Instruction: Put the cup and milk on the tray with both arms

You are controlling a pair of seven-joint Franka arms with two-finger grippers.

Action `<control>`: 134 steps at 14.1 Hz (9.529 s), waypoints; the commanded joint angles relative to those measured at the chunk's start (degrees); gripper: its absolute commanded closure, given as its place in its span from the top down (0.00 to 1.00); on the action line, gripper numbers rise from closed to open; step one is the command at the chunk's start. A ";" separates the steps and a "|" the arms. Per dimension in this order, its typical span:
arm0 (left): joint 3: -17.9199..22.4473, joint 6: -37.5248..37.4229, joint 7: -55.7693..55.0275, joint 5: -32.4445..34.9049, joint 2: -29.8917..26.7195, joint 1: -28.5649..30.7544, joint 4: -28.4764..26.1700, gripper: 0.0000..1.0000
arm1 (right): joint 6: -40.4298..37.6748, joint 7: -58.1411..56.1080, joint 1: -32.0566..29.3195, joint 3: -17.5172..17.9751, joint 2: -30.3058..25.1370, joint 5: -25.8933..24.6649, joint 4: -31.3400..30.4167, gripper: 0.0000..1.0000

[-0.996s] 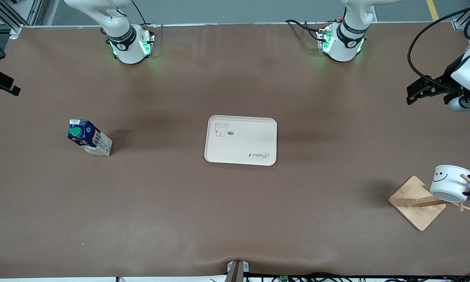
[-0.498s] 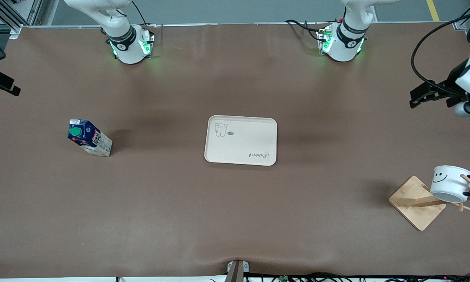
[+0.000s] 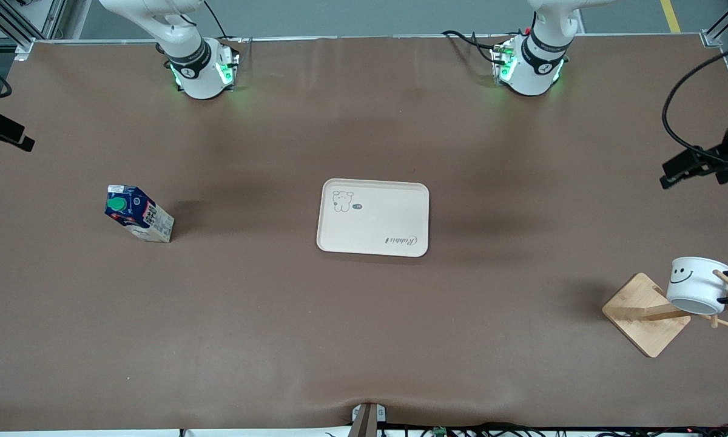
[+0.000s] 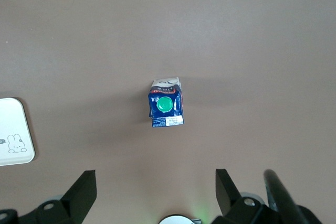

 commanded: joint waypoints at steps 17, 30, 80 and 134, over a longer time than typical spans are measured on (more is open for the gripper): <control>-0.30 24.05 -19.08 -0.98 -4.29 5.82 -18.21 1.00 | -0.25 0.85 0.15 0.11 1.91 -0.56 1.35 1.00; -0.38 30.45 -23.75 -5.99 -8.60 9.07 -24.80 1.00 | -0.25 0.24 0.85 0.29 2.26 -0.39 2.05 1.00; -4.25 59.12 -0.38 -6.35 7.40 6.09 -24.81 0.00 | 17.13 0.85 1.74 0.20 9.65 -0.56 -21.65 1.00; -18.40 13.95 -57.42 -0.90 34.92 -25.92 6.83 1.00 | 6.78 26.49 17.19 0.20 14.29 15.86 -5.51 0.29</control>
